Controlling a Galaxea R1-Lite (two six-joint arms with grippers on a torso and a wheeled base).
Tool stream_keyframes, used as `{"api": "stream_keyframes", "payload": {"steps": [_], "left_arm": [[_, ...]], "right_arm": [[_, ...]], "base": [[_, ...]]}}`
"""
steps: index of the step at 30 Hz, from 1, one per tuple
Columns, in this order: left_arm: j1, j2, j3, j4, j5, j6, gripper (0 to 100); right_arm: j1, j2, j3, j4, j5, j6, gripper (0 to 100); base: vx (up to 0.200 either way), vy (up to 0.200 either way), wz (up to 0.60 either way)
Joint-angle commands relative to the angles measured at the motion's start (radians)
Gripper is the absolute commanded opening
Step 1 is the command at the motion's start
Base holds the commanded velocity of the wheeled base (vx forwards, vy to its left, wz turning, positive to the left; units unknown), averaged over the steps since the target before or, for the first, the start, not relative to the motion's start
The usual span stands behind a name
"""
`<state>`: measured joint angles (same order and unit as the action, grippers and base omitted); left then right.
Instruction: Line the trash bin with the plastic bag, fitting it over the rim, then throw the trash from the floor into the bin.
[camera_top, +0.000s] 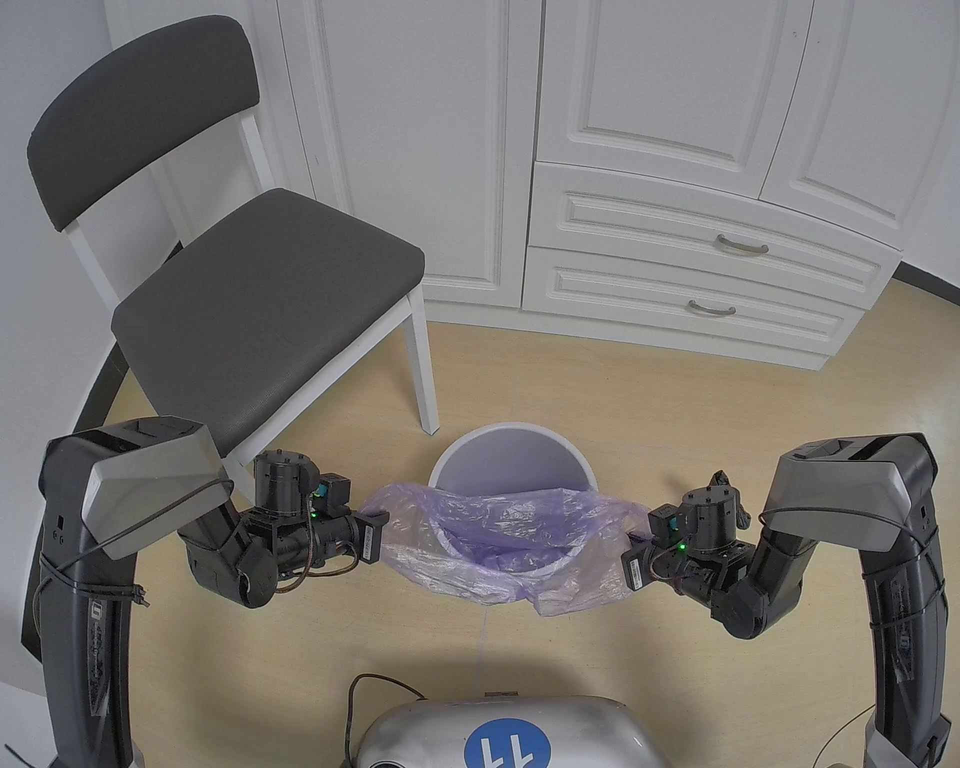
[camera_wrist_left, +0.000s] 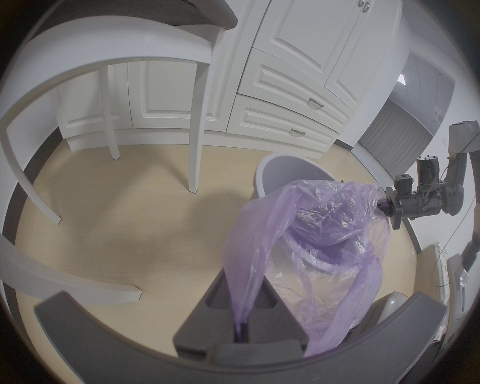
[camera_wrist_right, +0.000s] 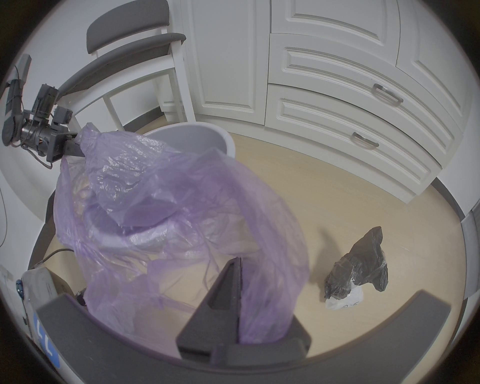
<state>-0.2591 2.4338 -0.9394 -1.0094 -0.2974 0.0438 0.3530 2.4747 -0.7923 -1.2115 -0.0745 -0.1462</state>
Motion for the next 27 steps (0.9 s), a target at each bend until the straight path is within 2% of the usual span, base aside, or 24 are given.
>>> {"api": "stream_keyframes", "payload": {"steps": [1, 12, 13, 15, 18, 21, 27], "left_arm": [[0.011, -0.024, 0.010, 0.015, 0.000, 0.002, 0], [-0.028, 0.044, -0.050, 0.018, 0.026, -0.007, 0], [-0.038, 0.071, -0.079, 0.021, 0.072, -0.010, 0], [-0.051, 0.093, -0.111, 0.020, 0.115, -0.021, 0], [-0.068, 0.111, -0.144, 0.015, 0.155, -0.065, 0], [-0.086, 0.131, -0.193, 0.014, 0.198, -0.130, 0], [-0.084, 0.131, -0.245, 0.014, 0.235, -0.163, 0]], "right_arm": [[0.001, 0.009, 0.004, 0.000, -0.004, -0.001, 0], [0.006, 0.040, -0.033, 0.000, -0.011, 0.000, 0], [0.003, 0.056, -0.061, -0.002, -0.024, 0.010, 0], [0.003, 0.078, -0.094, -0.002, -0.047, 0.016, 0], [0.009, 0.104, -0.140, -0.003, -0.079, 0.043, 0], [0.024, 0.132, -0.220, -0.002, -0.119, 0.120, 0], [0.027, 0.151, -0.332, -0.005, -0.176, 0.192, 0]], "base": [[0.000, 0.000, 0.00], [0.000, 0.000, 0.00], [0.000, 0.000, 0.00], [0.000, 0.000, 0.00], [0.000, 0.000, 0.00], [0.000, 0.000, 0.00], [0.000, 0.000, 0.00]]}}
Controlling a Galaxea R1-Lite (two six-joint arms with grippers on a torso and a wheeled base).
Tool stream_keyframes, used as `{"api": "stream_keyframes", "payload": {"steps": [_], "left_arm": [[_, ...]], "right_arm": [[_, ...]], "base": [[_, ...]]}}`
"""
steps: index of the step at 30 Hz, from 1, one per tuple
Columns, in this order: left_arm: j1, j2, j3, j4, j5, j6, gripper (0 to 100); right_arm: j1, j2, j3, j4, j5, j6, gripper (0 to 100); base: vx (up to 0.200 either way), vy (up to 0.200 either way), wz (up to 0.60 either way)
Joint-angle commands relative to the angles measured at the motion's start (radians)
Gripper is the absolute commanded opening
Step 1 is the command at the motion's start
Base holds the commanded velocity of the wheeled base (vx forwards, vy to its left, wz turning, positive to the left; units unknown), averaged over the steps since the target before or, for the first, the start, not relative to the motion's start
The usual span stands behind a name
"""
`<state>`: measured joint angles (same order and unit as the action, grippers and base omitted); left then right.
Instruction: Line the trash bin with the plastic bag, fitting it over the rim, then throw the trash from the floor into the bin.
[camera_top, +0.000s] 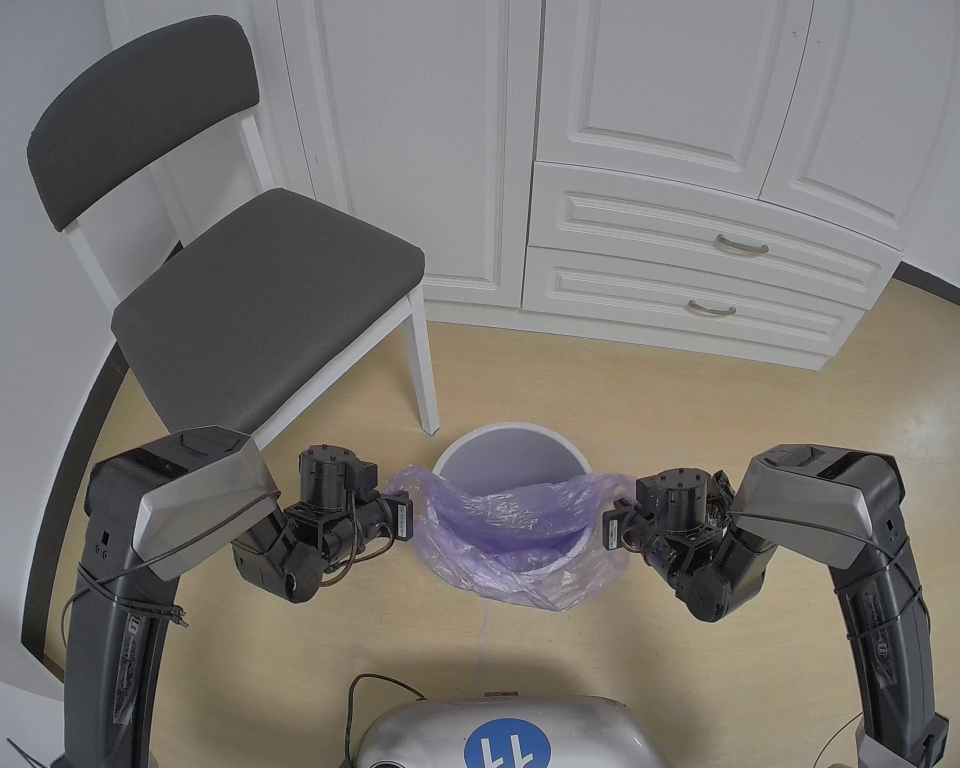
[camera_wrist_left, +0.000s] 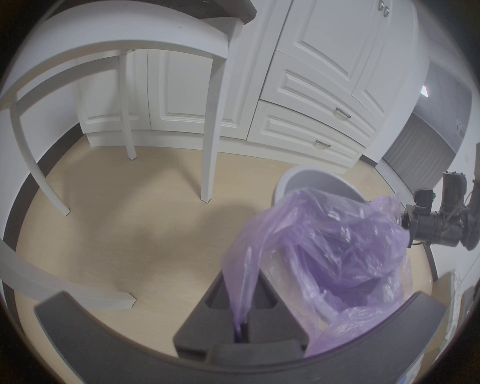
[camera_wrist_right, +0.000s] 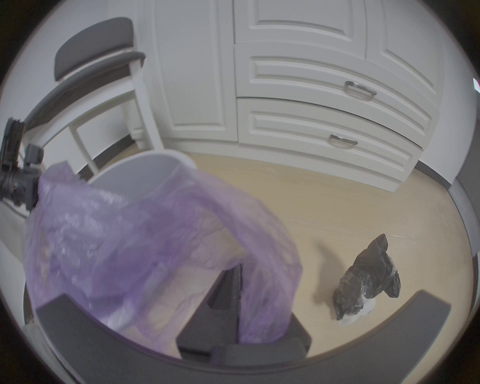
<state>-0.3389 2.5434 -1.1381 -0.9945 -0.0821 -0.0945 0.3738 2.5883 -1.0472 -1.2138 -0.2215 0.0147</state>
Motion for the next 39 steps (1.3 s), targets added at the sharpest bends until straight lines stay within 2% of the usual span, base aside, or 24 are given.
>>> {"api": "stream_keyframes", "payload": {"steps": [1, 6, 8, 11, 13, 17, 21, 30, 39], "left_arm": [[-0.005, 0.021, -0.051, -0.001, 0.024, -0.036, 0], [0.014, -0.012, -0.031, 0.013, 0.028, -0.044, 0], [0.028, -0.060, 0.018, 0.034, 0.013, -0.036, 0], [0.054, -0.144, 0.081, 0.106, -0.056, -0.001, 0], [0.078, -0.222, 0.133, 0.186, -0.140, 0.035, 0], [0.098, -0.307, 0.166, 0.295, -0.205, 0.073, 0], [0.118, -0.344, 0.179, 0.379, -0.211, 0.128, 0], [0.127, -0.350, 0.182, 0.474, -0.243, 0.203, 0], [0.104, -0.296, 0.181, 0.485, -0.243, 0.236, 0]], "right_arm": [[0.007, 0.038, -0.088, -0.001, -0.035, 0.041, 0], [-0.009, -0.011, -0.023, 0.023, -0.039, 0.036, 0], [-0.009, -0.076, 0.035, 0.092, -0.030, 0.033, 0], [-0.009, -0.168, 0.090, 0.220, -0.018, 0.028, 0], [-0.012, -0.234, 0.125, 0.298, 0.008, 0.025, 0], [-0.024, -0.300, 0.181, 0.366, 0.028, -0.012, 0], [-0.027, -0.324, 0.237, 0.375, 0.056, -0.088, 0], [-0.021, -0.323, 0.266, 0.379, 0.056, -0.119, 0], [-0.019, -0.327, 0.294, 0.405, 0.056, -0.154, 0]], "base": [[0.000, 0.000, 0.00], [0.000, 0.000, 0.00], [0.000, 0.000, 0.00], [0.000, 0.000, 0.00], [0.000, 0.000, 0.00], [0.000, 0.000, 0.00], [0.000, 0.000, 0.00], [0.000, 0.000, 0.00], [0.000, 0.000, 0.00]]}}
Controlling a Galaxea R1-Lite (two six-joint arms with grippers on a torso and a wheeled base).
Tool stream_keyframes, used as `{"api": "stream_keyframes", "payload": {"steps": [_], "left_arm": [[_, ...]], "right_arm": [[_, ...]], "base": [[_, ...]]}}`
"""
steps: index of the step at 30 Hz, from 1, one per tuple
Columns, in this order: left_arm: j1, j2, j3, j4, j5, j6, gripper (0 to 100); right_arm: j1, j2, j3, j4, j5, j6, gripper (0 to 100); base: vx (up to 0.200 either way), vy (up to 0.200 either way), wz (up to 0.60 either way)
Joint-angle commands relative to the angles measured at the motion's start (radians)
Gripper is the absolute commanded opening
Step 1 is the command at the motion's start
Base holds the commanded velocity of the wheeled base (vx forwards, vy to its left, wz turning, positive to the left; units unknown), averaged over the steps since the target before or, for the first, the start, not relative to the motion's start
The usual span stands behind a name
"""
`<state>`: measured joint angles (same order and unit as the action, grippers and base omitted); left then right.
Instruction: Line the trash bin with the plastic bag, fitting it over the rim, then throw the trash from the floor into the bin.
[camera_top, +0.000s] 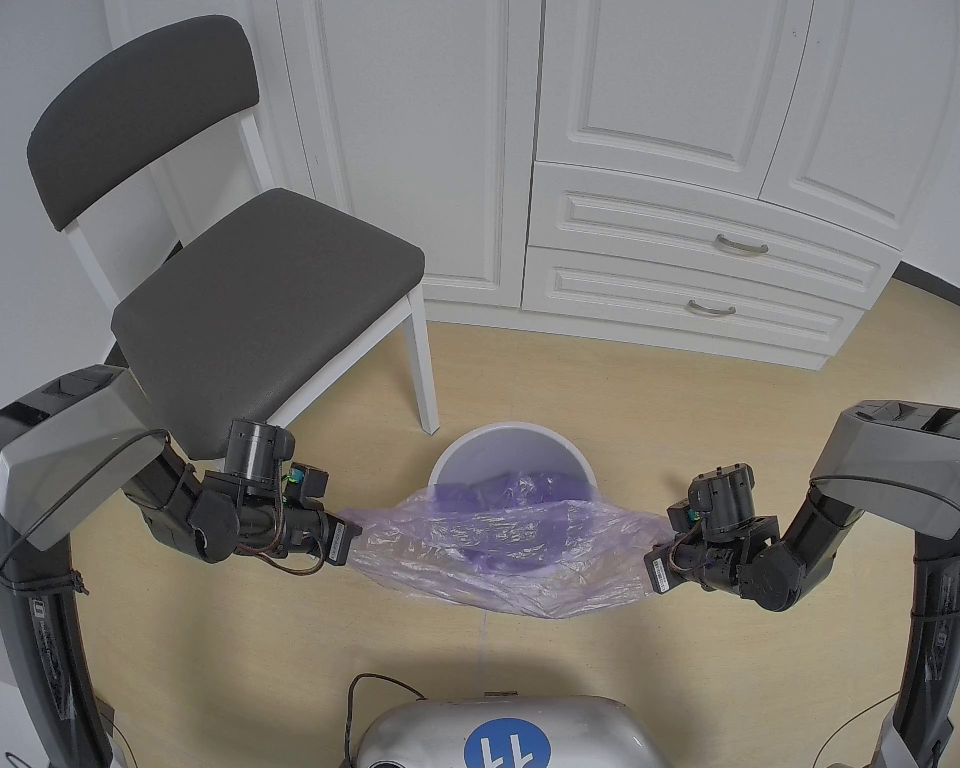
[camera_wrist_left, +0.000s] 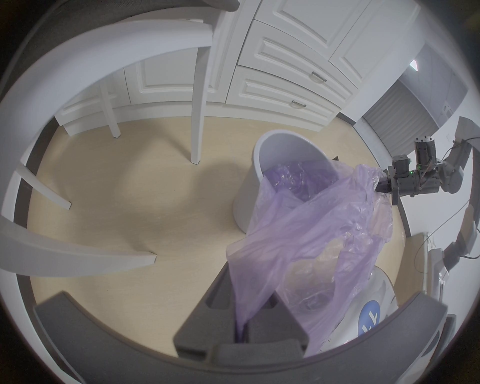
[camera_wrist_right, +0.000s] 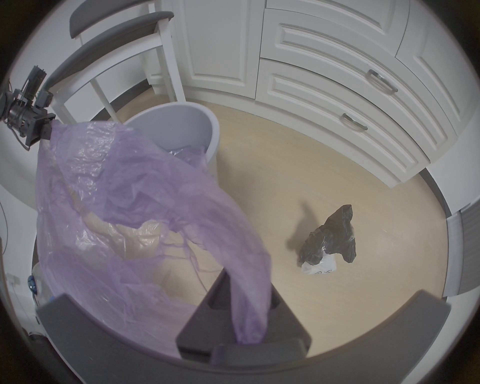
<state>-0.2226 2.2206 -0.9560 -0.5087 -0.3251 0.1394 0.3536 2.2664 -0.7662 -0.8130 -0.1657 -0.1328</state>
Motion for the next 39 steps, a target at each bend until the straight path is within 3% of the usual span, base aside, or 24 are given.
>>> {"api": "stream_keyframes", "payload": {"steps": [1, 10, 14, 16, 19, 24, 39], "left_arm": [[-0.014, 0.030, -0.001, -0.001, 0.000, 0.002, 0], [-0.054, 0.162, -0.078, -0.020, 0.044, -0.015, 0], [-0.084, 0.221, -0.142, -0.044, 0.133, -0.099, 0], [-0.120, 0.274, -0.190, -0.129, 0.195, -0.211, 0], [-0.135, 0.303, -0.211, -0.226, 0.233, -0.264, 0], [-0.150, 0.315, -0.208, -0.353, 0.242, -0.287, 0], [-0.178, 0.295, -0.202, -0.430, 0.245, -0.319, 0]], "right_arm": [[0.001, -0.005, 0.015, 0.005, 0.000, -0.010, 0], [0.018, 0.104, -0.048, 0.005, -0.021, -0.033, 0], [0.018, 0.157, -0.120, 0.000, -0.051, 0.047, 0], [0.027, 0.188, -0.185, 0.000, -0.052, 0.142, 0], [0.030, 0.206, -0.226, -0.002, -0.054, 0.193, 0], [0.016, 0.194, -0.231, -0.018, -0.060, 0.205, 0], [-0.051, 0.128, -0.239, -0.020, -0.069, 0.203, 0]], "base": [[0.000, 0.000, 0.00], [0.000, 0.000, 0.00], [0.000, 0.000, 0.00], [0.000, 0.000, 0.00], [0.000, 0.000, 0.00], [0.000, 0.000, 0.00], [0.000, 0.000, 0.00]]}}
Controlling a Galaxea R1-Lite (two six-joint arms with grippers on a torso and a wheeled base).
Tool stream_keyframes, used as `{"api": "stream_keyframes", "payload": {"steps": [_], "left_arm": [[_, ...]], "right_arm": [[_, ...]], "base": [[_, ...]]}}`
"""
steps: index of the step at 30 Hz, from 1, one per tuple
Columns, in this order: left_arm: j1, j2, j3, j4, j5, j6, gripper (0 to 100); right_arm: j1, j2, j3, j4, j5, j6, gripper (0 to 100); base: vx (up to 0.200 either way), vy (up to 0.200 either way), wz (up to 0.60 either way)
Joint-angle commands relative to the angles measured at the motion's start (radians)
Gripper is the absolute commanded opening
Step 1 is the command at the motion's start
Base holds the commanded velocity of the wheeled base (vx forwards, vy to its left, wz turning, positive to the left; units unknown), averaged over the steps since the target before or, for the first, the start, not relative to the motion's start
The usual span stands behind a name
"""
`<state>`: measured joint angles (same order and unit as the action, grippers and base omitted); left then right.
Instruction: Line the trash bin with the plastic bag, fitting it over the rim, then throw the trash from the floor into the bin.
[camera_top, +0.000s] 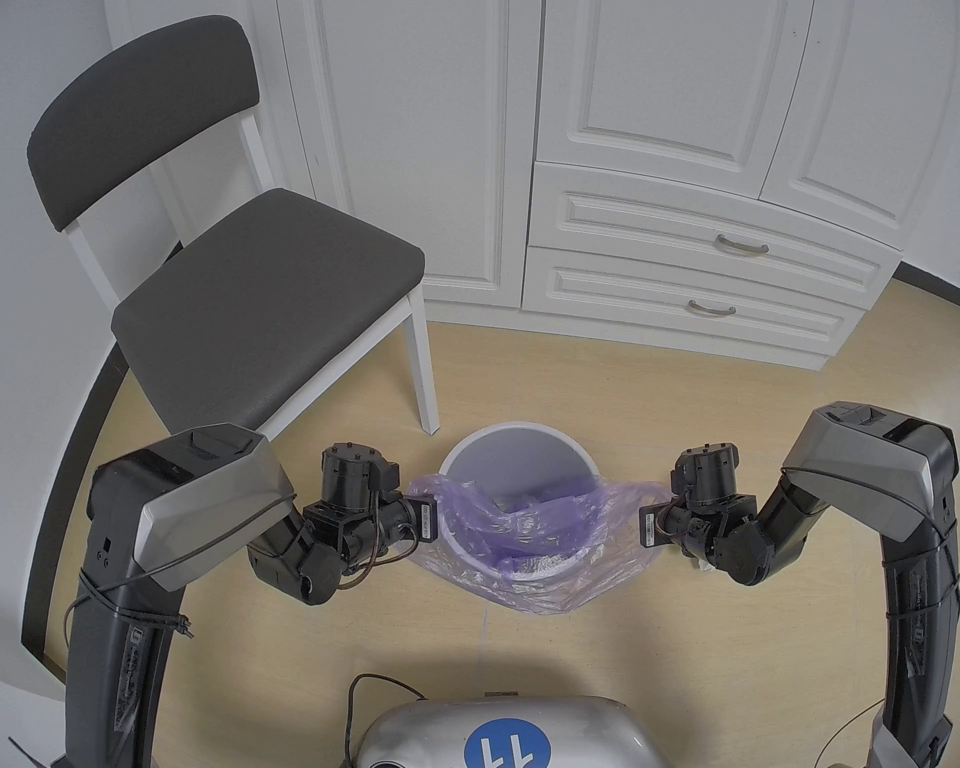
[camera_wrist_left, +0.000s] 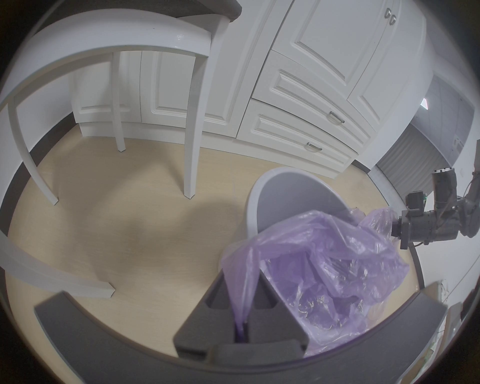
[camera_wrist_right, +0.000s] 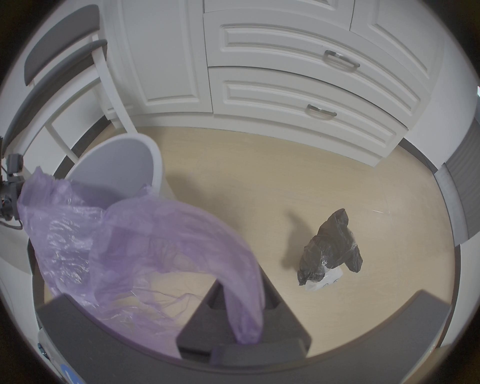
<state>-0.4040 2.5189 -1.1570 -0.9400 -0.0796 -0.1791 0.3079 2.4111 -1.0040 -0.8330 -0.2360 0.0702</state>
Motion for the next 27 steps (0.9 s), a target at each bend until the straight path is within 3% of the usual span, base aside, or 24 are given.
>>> {"api": "stream_keyframes", "payload": {"steps": [1, 10, 17, 18, 22, 27], "left_arm": [[0.007, -0.003, 0.000, 0.001, 0.000, 0.000, 0], [0.057, 0.003, 0.005, 0.053, -0.002, 0.023, 0], [0.077, 0.001, 0.002, 0.064, -0.006, 0.029, 0], [0.071, -0.002, 0.008, 0.063, -0.006, 0.029, 0], [0.063, -0.005, 0.017, 0.056, -0.008, 0.029, 0], [0.063, -0.025, 0.034, 0.053, -0.012, 0.030, 0]], "right_arm": [[-0.003, -0.013, 0.002, 0.000, 0.001, -0.001, 0], [0.060, 0.059, 0.005, -0.069, 0.003, 0.006, 0], [0.053, 0.059, 0.024, -0.095, 0.010, 0.002, 0], [0.053, 0.054, 0.042, -0.098, 0.012, -0.001, 100], [0.046, 0.005, 0.082, -0.100, 0.032, -0.009, 100], [-0.004, -0.141, 0.180, -0.101, 0.199, -0.033, 100]], "base": [[0.000, 0.000, 0.00], [0.000, 0.000, 0.00], [0.000, 0.000, 0.00], [0.000, 0.000, 0.00], [0.000, 0.000, 0.00], [0.000, 0.000, 0.00]]}}
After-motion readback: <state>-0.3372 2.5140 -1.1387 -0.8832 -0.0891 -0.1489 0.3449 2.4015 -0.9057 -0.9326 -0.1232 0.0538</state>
